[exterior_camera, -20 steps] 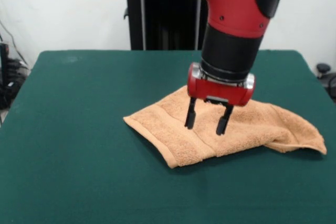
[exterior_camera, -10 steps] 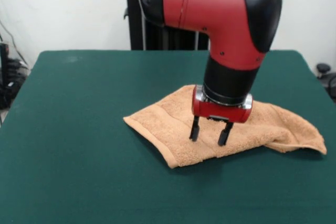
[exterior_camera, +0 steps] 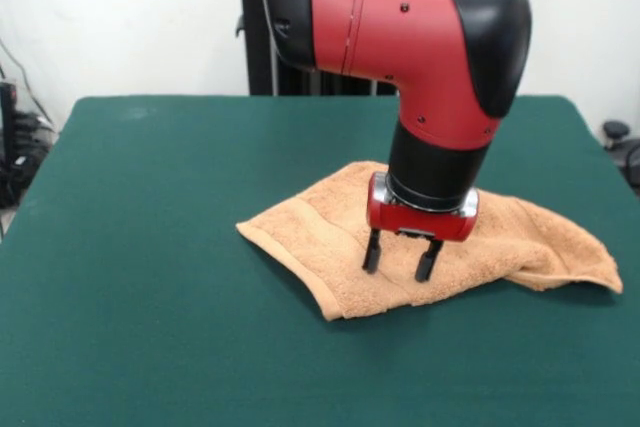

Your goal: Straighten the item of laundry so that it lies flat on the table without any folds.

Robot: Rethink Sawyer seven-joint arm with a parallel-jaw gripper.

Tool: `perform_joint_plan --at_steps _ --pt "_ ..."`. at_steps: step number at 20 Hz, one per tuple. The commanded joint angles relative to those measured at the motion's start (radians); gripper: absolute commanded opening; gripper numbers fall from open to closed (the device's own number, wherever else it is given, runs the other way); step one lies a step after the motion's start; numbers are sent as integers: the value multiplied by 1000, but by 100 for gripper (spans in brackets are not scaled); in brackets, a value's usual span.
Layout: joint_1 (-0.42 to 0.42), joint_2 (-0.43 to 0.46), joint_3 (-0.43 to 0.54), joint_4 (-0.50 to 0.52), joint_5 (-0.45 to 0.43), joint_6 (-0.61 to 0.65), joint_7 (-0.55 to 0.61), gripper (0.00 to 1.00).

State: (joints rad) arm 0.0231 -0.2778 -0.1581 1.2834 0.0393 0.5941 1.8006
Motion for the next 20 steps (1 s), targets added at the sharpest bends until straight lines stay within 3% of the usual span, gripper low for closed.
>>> perform_joint_plan --at_steps 1,8,20 --pt "20 4 108 29 -24 42 47 100" --pt "39 -33 76 20 -21 92 66 100" --pt "38 52 73 -194 -22 203 47 100"
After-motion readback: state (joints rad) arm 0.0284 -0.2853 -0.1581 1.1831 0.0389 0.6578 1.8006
